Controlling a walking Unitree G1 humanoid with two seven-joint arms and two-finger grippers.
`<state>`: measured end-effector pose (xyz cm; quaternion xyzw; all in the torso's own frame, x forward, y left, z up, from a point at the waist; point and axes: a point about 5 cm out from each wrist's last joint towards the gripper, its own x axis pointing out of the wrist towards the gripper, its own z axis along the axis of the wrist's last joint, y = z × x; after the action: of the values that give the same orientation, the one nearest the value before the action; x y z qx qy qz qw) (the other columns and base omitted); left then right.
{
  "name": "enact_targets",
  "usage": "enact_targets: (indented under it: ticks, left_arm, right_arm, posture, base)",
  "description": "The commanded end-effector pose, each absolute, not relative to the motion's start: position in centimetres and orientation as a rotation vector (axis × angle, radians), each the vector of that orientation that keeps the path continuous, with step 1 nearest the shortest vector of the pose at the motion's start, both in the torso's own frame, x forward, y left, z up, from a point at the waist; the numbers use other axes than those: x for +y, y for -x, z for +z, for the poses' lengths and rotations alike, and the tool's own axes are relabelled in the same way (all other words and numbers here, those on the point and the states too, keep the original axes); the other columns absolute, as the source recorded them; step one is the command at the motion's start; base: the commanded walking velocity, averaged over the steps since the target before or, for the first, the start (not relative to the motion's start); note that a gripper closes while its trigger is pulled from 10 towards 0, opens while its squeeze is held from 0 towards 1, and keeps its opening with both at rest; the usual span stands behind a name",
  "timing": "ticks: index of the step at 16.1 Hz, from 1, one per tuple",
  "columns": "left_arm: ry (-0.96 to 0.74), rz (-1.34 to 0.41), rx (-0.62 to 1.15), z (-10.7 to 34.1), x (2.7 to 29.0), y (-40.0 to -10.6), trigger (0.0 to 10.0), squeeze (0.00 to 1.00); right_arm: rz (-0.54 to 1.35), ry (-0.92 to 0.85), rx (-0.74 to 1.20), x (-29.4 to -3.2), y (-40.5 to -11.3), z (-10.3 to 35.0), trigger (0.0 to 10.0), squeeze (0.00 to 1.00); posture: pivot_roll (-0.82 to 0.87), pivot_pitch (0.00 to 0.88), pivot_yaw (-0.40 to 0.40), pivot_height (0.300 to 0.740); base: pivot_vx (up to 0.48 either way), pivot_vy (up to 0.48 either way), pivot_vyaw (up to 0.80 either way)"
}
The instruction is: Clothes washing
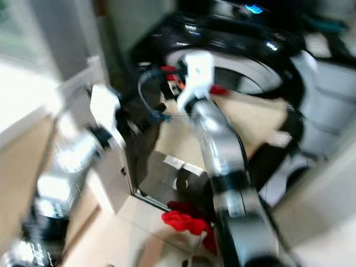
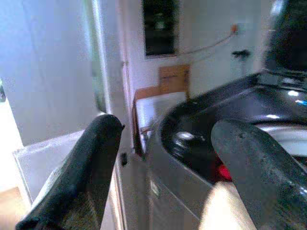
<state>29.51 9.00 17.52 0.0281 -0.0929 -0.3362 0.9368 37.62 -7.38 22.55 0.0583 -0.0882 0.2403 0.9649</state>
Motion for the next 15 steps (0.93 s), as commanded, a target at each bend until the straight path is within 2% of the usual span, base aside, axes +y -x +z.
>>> enact_targets:
  ticks: [1, 4, 7, 8, 9, 11, 12, 15]
  left_arm:
    - [-0.114, -0.643, -0.179, 17.8, 9.0, -29.1, 10.0, 0.00]
    - [-0.174, -0.562, -0.154, 18.0, 9.7, -28.5, 10.0, 0.00]
    - [-0.178, -0.596, -0.109, 18.1, 10.1, -27.7, 10.0, 0.00]
    - [-0.170, -0.631, -0.091, 18.4, 10.1, -27.1, 10.0, 0.00]
    - [-0.151, -0.641, -0.090, 18.6, 10.0, -26.9, 10.0, 0.00]
    - [-0.146, -0.630, -0.113, 19.5, 9.8, -26.8, 10.0, 0.00]
    - [-0.151, -0.608, -0.125, 19.5, 9.8, -26.9, 10.0, 0.00]
    - [-0.137, -0.579, -0.101, 18.7, 9.4, -26.9, 10.0, 0.00]
  right_arm:
    - [0.482, -0.096, -0.151, -7.2, -38.5, 22.0, 10.0, 0.35]
    - [0.428, -0.020, -0.094, -7.3, -40.2, 21.2, 10.0, 0.36]
    - [0.348, 0.062, -0.094, -7.9, -40.7, 21.0, 10.0, 0.36]
    - [0.258, 0.181, -0.084, -8.4, -41.0, 20.7, 10.0, 0.37]
    - [0.214, 0.217, -0.068, -8.8, -41.2, 20.6, 10.0, 0.38]
    - [0.128, 0.153, -0.021, -9.9, -41.5, 20.5, 10.0, 0.40]
    - [0.109, 0.041, 0.004, -10.3, -41.5, 20.3, 10.0, 0.38]
    - [0.067, 0.022, 0.047, -10.9, -41.4, 19.1, 10.0, 0.35]
  posture:
    - [0.05, 0.000, -0.100, 0.740]
    - [0.09, 0.000, -0.129, 0.740]
    - [0.10, 0.000, -0.134, 0.740]
    - [0.10, 0.000, -0.131, 0.740]
    - [0.10, 0.000, -0.132, 0.740]
    - [0.11, 0.000, -0.138, 0.740]
    - [0.11, 0.000, -0.140, 0.740]
    - [0.11, 0.000, -0.145, 0.740]
  base:
    - [0.000, 0.000, 0.00]
    - [0.000, 0.000, 0.00]
    - [0.000, 0.000, 0.00]
    - [0.000, 0.000, 0.00]
    - [0.000, 0.000, 0.00]
    - [0.000, 0.000, 0.00]
    - [0.000, 0.000, 0.00]
    - [0.000, 0.120, 0.00]
